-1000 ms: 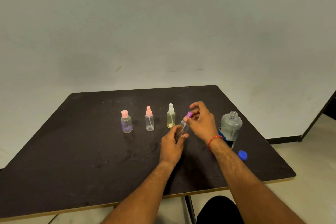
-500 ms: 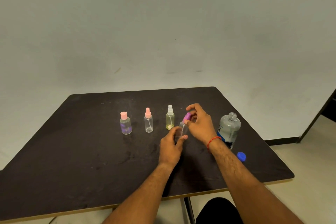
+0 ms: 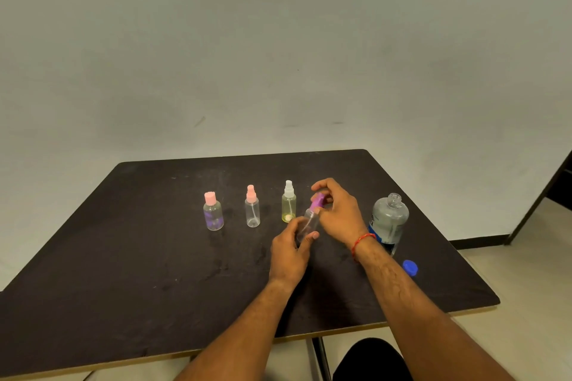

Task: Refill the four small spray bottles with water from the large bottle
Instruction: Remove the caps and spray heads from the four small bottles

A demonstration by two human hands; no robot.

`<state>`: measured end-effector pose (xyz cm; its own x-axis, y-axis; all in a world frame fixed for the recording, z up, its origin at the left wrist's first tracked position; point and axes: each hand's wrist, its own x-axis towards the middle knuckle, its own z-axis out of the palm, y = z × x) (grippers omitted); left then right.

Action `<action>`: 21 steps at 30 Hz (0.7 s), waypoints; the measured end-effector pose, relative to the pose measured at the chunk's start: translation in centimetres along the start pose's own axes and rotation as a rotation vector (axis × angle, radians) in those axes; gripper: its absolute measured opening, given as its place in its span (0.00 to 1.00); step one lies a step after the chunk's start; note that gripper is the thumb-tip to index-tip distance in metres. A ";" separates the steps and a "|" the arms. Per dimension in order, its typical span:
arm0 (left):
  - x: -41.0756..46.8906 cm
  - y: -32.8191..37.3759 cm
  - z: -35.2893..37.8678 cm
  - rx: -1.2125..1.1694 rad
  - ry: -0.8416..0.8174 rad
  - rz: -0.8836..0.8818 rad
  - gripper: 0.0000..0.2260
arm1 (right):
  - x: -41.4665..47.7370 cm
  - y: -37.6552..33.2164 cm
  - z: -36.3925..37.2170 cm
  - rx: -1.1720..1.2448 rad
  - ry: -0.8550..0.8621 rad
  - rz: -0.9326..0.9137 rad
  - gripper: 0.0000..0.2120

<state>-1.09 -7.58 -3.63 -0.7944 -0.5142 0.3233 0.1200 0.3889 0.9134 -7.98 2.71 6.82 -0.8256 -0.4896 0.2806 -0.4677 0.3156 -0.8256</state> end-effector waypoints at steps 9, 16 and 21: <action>0.0 0.1 0.0 0.019 -0.010 -0.010 0.15 | 0.0 -0.2 0.2 -0.174 0.056 0.081 0.11; 0.0 -0.1 0.0 0.017 -0.008 -0.022 0.15 | 0.0 -0.4 -0.1 -0.073 -0.038 0.035 0.16; -0.1 0.0 0.0 0.026 -0.002 -0.025 0.15 | 0.0 -0.5 0.0 -0.102 0.024 0.110 0.14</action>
<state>-1.01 -7.51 -3.63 -0.7979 -0.5229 0.2999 0.0843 0.3958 0.9145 -7.74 2.58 7.19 -0.8803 -0.4285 0.2038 -0.4028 0.4479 -0.7982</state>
